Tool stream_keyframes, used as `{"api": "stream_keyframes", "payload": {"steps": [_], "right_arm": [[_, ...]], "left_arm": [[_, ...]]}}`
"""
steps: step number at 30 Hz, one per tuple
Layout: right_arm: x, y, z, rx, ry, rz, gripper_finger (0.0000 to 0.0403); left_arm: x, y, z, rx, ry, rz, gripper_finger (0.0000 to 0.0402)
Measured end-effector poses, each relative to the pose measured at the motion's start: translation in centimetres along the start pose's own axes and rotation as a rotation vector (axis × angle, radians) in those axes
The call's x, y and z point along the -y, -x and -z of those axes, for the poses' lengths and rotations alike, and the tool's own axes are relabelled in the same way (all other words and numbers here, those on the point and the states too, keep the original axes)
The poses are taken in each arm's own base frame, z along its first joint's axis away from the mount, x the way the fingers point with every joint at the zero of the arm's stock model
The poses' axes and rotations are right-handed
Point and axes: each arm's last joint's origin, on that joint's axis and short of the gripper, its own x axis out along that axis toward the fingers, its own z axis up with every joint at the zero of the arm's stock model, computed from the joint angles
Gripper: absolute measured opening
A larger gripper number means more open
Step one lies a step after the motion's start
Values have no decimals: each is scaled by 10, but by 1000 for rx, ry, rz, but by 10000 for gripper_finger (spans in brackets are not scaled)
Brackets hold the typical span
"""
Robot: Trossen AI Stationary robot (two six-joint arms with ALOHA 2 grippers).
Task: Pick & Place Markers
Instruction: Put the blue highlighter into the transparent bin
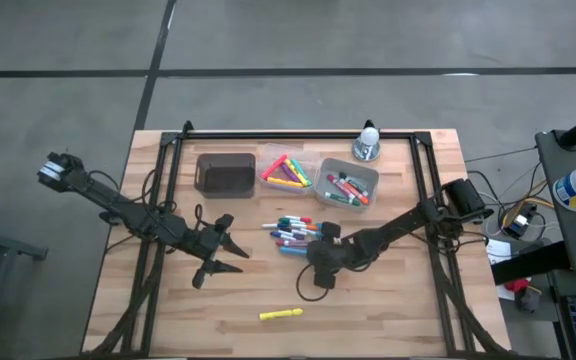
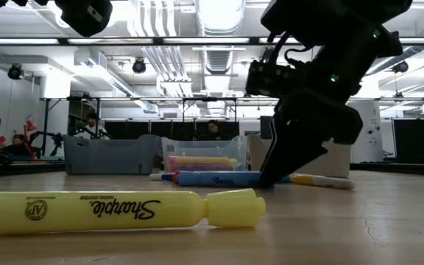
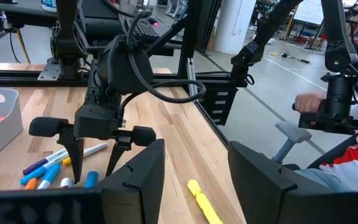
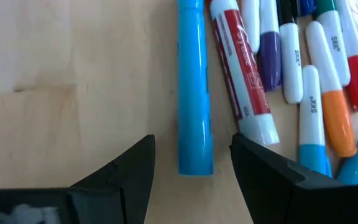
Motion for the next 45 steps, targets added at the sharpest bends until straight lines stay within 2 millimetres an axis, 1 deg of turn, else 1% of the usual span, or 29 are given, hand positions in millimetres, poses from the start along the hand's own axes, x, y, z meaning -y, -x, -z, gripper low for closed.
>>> {"api": "stream_keyframes", "payload": {"steps": [7,16,22,30,31,33,37,39,43,45], "right_arm": [[1,-2,4,28,-10,-12,203],[1,-3,6,21,-34,-28,199],[1,-4,6,20,-30,-30,156],[-2,-22,8,-16,-1,-29,75],[-3,-23,7,-17,17,-28,68],[-4,-22,4,-17,53,-28,67],[-2,-10,-12,-27,134,-15,67],[2,0,-20,-44,200,37,67],[7,36,-57,51,293,158,67],[11,50,-71,72,330,211,67]], "left_arm": [[0,0,0,0,0,0,170],[0,0,0,0,0,0,170],[0,0,-2,16,2,3,170],[1,0,-5,46,-1,9,170],[1,0,-5,46,-7,9,170],[1,0,-5,53,-26,0,170],[0,1,-8,81,-63,-26,170],[0,2,-10,88,-83,-40,170],[-1,3,-13,106,-134,-105,170],[-3,5,-15,115,-165,-152,170]]}}
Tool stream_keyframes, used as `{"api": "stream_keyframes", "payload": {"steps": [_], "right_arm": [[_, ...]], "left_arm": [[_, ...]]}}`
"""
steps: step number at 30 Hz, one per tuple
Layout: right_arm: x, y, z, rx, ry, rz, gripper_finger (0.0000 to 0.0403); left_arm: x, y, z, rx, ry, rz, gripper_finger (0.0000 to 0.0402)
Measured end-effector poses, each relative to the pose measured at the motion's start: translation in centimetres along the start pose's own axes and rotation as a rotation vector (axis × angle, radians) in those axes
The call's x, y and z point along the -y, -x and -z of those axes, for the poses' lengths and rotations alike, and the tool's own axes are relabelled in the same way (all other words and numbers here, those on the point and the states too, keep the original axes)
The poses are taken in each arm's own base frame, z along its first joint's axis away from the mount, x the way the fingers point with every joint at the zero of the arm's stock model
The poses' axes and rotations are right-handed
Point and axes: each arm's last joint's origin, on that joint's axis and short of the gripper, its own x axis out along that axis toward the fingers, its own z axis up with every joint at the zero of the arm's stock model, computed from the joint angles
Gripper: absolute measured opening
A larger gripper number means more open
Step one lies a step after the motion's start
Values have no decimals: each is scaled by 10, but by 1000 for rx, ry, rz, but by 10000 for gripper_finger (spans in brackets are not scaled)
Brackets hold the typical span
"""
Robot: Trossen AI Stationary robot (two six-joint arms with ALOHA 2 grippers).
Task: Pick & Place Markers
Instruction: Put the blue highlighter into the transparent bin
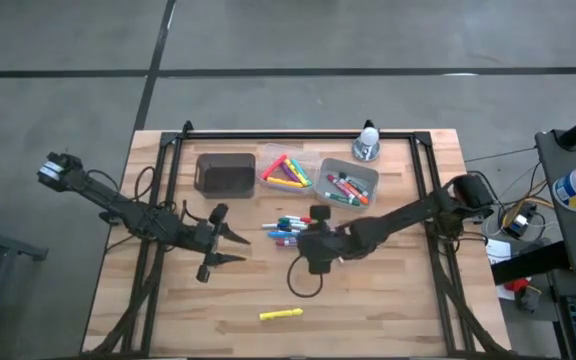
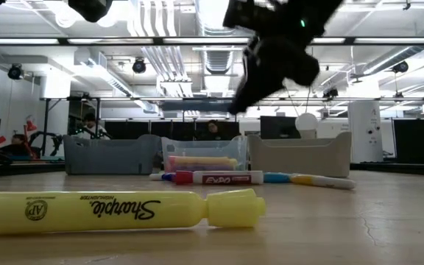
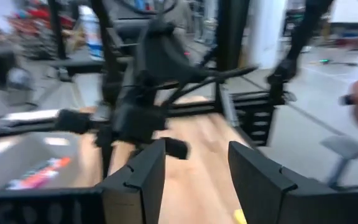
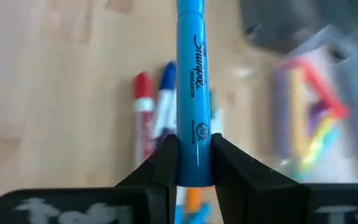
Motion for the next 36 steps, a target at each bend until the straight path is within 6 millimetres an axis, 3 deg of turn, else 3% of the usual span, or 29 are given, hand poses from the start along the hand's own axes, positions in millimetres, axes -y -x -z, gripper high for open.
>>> {"api": "stream_keyframes", "payload": {"steps": [7,14,18,25,29,36], "right_arm": [[45,43,-29,74,48,248,67],[99,46,-31,71,-21,372,70],[135,25,-24,18,-29,355,70],[195,-17,-6,63,-187,131,70],[204,-45,7,18,-233,39,70],[192,-85,21,-88,-204,9,70]], "left_arm": [[-8,13,-14,64,-92,-174,170],[-15,29,-26,111,-170,-277,170],[-17,36,-27,114,-190,-313,170],[-18,37,-20,95,-192,-313,170],[-18,37,-19,86,-167,-310,170],[-18,36,-17,75,-146,-307,170]]}}
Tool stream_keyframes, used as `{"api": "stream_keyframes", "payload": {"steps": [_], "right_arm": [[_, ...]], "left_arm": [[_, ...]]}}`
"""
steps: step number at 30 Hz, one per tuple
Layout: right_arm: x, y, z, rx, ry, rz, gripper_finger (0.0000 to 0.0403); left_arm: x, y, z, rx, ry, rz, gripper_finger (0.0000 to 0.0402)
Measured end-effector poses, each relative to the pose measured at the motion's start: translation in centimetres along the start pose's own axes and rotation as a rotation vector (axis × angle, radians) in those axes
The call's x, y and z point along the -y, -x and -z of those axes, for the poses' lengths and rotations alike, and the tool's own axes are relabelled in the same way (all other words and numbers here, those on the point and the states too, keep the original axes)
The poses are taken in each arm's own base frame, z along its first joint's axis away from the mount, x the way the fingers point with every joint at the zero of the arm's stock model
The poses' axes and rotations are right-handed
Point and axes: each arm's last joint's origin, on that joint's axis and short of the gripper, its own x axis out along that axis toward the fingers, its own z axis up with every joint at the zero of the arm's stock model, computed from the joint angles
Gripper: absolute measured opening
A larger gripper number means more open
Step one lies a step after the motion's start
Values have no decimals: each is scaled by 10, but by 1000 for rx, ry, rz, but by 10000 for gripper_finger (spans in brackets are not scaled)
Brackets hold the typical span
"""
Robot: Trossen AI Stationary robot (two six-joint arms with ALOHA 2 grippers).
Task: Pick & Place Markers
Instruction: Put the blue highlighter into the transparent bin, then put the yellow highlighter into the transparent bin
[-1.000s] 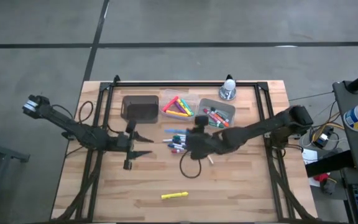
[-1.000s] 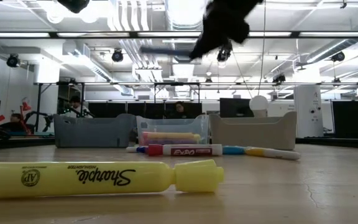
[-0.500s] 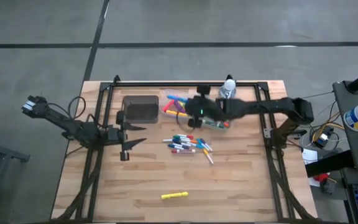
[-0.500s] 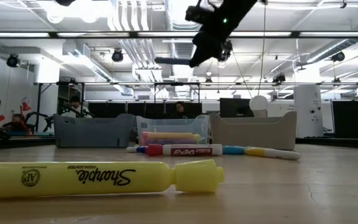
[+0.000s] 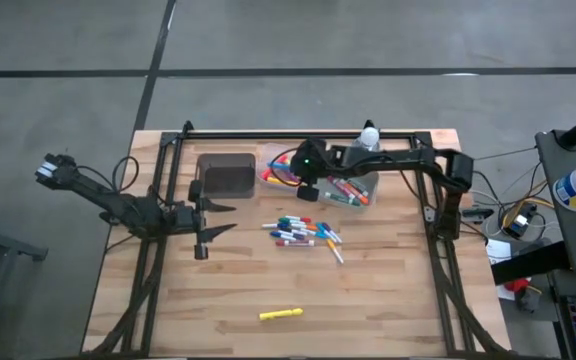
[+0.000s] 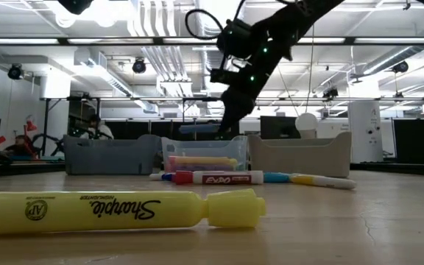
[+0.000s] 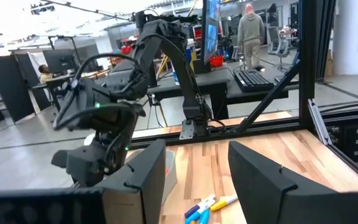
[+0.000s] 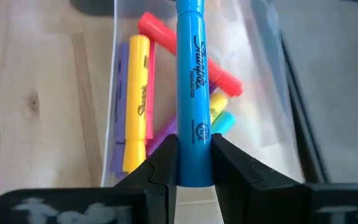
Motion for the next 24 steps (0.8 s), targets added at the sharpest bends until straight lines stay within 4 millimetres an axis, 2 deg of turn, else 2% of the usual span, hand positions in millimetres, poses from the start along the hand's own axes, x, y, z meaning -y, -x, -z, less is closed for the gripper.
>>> {"api": "stream_keyframes", "payload": {"steps": [9,14,19,24], "right_arm": [[-8,-26,4,-42,-3,-58,73],[-9,-38,1,-60,-6,-32,114],[-8,-26,-10,-21,-26,1,167],[-11,5,-24,66,-69,-7,192]], "left_arm": [[0,0,1,-6,-1,1,170],[1,0,1,-7,33,1,170],[1,0,2,-16,44,3,170],[2,-2,5,-43,30,7,170]]}}
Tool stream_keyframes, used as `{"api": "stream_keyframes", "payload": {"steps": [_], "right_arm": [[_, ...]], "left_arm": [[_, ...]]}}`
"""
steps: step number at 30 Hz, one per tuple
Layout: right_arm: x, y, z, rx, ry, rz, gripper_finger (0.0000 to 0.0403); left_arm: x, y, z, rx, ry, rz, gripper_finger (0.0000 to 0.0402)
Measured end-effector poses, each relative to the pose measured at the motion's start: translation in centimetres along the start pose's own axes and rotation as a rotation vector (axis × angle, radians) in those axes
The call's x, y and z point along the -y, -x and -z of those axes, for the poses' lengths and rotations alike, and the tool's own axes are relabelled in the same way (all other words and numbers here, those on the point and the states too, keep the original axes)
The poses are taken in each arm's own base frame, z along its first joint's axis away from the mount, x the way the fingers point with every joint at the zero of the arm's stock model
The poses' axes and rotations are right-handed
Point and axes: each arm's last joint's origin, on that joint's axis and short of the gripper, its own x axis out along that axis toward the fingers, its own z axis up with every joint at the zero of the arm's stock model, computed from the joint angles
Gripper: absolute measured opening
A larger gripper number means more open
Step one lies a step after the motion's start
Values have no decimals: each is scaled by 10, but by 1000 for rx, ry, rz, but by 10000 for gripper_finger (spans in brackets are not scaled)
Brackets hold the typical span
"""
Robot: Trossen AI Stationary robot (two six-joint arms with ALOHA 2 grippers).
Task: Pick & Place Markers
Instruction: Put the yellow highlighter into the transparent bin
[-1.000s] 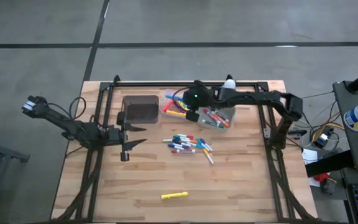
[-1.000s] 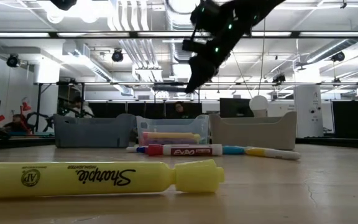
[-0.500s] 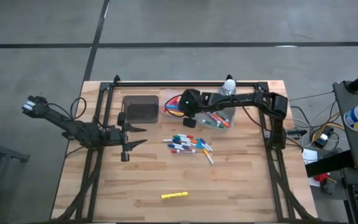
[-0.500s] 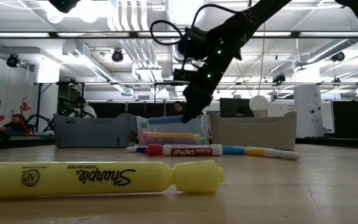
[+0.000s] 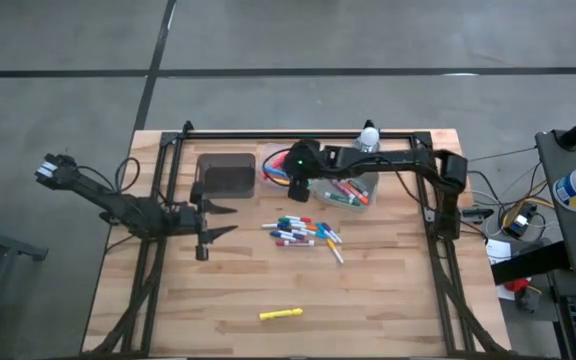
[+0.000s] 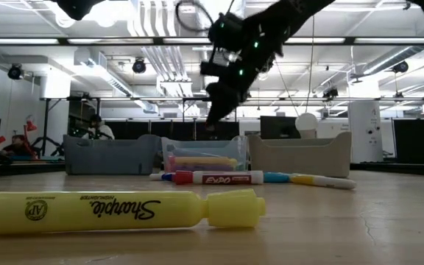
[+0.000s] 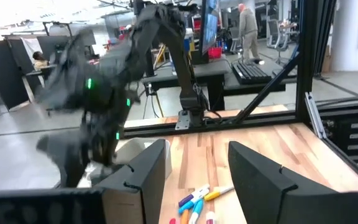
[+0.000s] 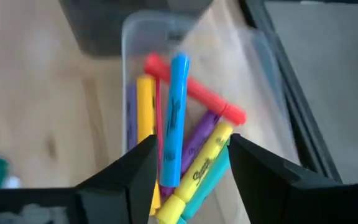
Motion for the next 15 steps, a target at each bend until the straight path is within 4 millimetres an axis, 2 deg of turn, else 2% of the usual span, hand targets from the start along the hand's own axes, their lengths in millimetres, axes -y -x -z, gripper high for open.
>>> {"api": "stream_keyframes", "payload": {"steps": [4,10,15], "right_arm": [[-25,23,-1,27,-1,-89,191],[-91,48,4,40,102,-225,185],[-140,68,8,68,147,-305,178]], "left_arm": [[3,-3,6,-48,56,24,170],[13,-12,15,-93,133,137,170],[18,-18,20,-120,172,144,170]]}}
